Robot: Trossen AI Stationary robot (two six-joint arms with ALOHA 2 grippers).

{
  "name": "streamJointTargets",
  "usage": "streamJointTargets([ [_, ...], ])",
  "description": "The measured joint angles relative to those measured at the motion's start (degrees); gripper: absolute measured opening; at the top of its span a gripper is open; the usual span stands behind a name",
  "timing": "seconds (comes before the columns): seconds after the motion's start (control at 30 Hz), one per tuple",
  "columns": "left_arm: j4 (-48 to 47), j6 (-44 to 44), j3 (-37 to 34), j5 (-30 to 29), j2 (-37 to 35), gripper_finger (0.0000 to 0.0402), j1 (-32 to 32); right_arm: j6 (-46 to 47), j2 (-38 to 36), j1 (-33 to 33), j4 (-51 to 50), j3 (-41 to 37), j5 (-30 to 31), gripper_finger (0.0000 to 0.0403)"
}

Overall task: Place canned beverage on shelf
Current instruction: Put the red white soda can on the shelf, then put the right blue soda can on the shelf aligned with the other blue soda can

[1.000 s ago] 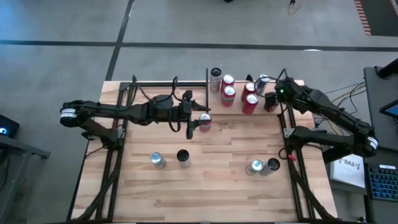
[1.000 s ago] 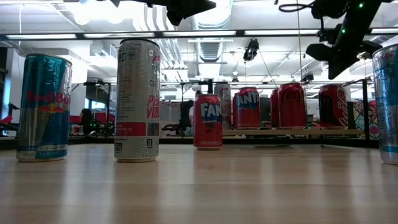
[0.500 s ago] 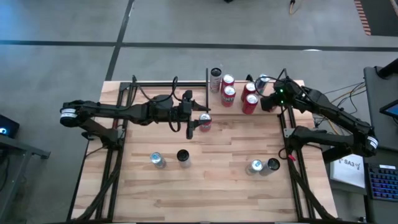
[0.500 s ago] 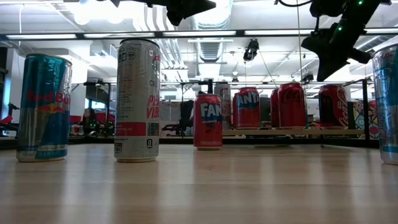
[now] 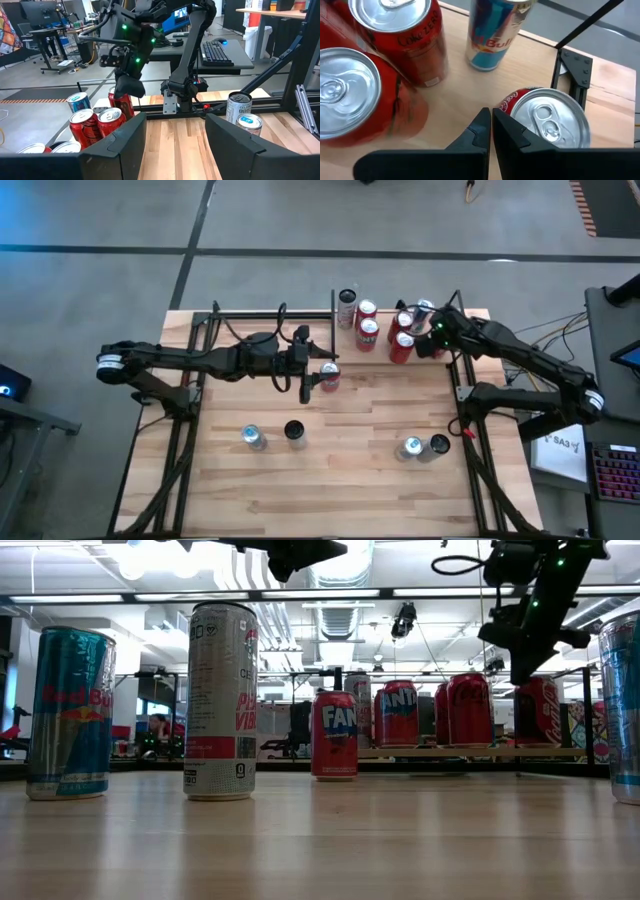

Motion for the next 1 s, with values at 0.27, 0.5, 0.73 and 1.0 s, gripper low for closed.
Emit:
streamJointTargets([
  [0.27, 0.0, 0.0, 0.02, 0.0, 0.0, 0.019, 0.0, -0.71, 0.38, 0.0, 1.79, -0.02, -0.05, 0.0009],
  [0.5, 0.03, 0.0, 0.0, 0.0, 0.0, 0.019, -0.01, -1.32, -2.08, 0.0, 2.54, -0.02, -0.11, 0.0009],
  [0.73, -0.7, 0.0, 0.0, 0.0, 0.0, 0.019, 0.0, -1.34, -5.83, 0.8, 4.53, -0.02, -3.44, 0.0009],
  [1.0, -2.51, 0.0, 0.0, 0.02, 0.0, 0.019, -0.02, -2.48, -8.78, 4.66, 10.73, 0.04, -9.3, 0.0009],
])
